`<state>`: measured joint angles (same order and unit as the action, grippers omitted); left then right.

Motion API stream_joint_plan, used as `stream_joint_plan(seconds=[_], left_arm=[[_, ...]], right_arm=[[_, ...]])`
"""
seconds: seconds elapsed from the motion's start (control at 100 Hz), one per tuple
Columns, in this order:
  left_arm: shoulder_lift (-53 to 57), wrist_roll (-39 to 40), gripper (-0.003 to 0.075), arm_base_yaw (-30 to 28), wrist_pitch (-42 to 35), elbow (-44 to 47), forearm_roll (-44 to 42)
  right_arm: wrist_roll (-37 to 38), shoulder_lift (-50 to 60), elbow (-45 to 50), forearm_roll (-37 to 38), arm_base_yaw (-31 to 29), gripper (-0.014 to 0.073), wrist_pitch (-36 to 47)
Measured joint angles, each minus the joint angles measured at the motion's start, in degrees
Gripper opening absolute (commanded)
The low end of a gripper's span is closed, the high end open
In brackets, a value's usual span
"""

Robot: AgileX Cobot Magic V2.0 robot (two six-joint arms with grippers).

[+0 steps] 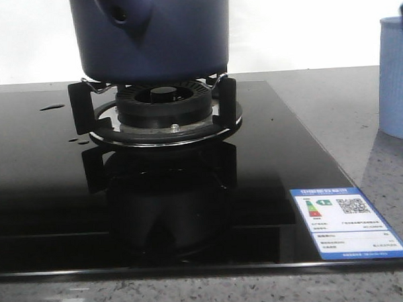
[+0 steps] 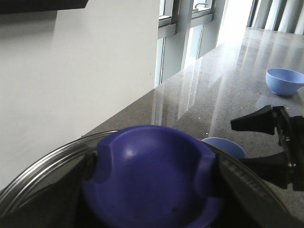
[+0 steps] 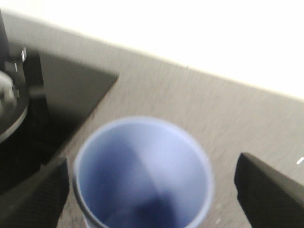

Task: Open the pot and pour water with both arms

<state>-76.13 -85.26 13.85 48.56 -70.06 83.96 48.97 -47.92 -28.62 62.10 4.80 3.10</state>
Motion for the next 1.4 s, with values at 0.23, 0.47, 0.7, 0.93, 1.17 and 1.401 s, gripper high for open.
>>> stream_joint_plan(seconds=[0.23,0.47,0.7,0.93,1.17,1.401], left_arm=[[-1.1,0.0,0.0222,0.0,0.0,0.0,0.0],[-6.0,-0.3,0.0222,0.0,0.1,0.0,0.1],[-9.6,-2.9,0.0222,0.0,0.0,0.0,0.1],[-11.3,-7.9,0.0222,0.0,0.0,0.0,2.1],[-13.7,-12.6,0.0222,0.2,-0.2,0.0,7.6],[-15.6,-13.5,0.0222,0.4,-0.1,0.0,8.2]], right_arm=[[1.2,12.4,0.0,-0.1,0.0,0.0630,0.1],[3.7,23.2,0.0,-0.1,0.0,0.0171,2.4],[4.0,29.3,0.0,-0.1,0.0,-0.0066,2.8],[4.1,29.4,0.0,-0.1,0.0,-0.0066,2.6],[4.1,29.4,0.0,-0.1,0.0,-0.0066,2.2],[4.1,29.4,0.0,-0.1,0.0,-0.0066,1.9]])
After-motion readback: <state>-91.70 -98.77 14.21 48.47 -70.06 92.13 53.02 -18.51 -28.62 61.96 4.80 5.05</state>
